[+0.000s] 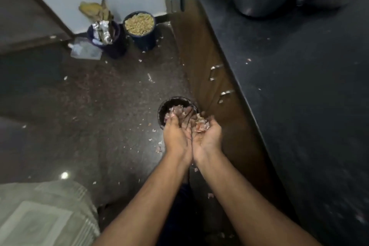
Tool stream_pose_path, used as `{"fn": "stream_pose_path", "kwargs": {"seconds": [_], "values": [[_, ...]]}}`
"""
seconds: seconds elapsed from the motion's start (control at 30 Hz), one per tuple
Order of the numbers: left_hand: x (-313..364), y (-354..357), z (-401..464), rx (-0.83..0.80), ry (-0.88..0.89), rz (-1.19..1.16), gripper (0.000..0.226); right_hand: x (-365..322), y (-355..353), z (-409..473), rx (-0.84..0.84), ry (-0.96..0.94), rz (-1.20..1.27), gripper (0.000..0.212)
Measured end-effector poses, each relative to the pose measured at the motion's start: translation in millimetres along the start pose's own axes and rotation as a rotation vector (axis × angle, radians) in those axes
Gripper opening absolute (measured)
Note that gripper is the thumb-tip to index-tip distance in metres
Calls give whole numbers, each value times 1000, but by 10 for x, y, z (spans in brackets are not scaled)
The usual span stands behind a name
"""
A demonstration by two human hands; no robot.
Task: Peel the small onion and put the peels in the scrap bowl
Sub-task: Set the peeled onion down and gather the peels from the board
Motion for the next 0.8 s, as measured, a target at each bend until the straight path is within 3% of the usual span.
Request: {"fn": "stream_pose_path", "kwargs": {"seconds": [0.13, 0.23, 0.47, 0.8], "values": [[258, 156, 448, 88, -13, -110, 66, 141, 477, 336, 22, -36, -148, 28], [347, 229, 714, 132, -20, -107, 83, 175, 733, 453, 52, -52, -261, 38], [425, 286, 983, 170, 0, -100, 80, 226, 910, 646, 84, -112, -332, 53], [403, 357, 503, 129, 199, 70, 80, -28, 715, 419, 30, -216, -385, 49]]}}
Point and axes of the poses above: each hand's wrist, its own z-axis towards the middle knuckle, its own y-axis out of the palm, x = y × z, the point moved 8 cm from there along z, towards the middle knuckle, and after that the axes turned 11 degrees about x, right-handed, at the moved point
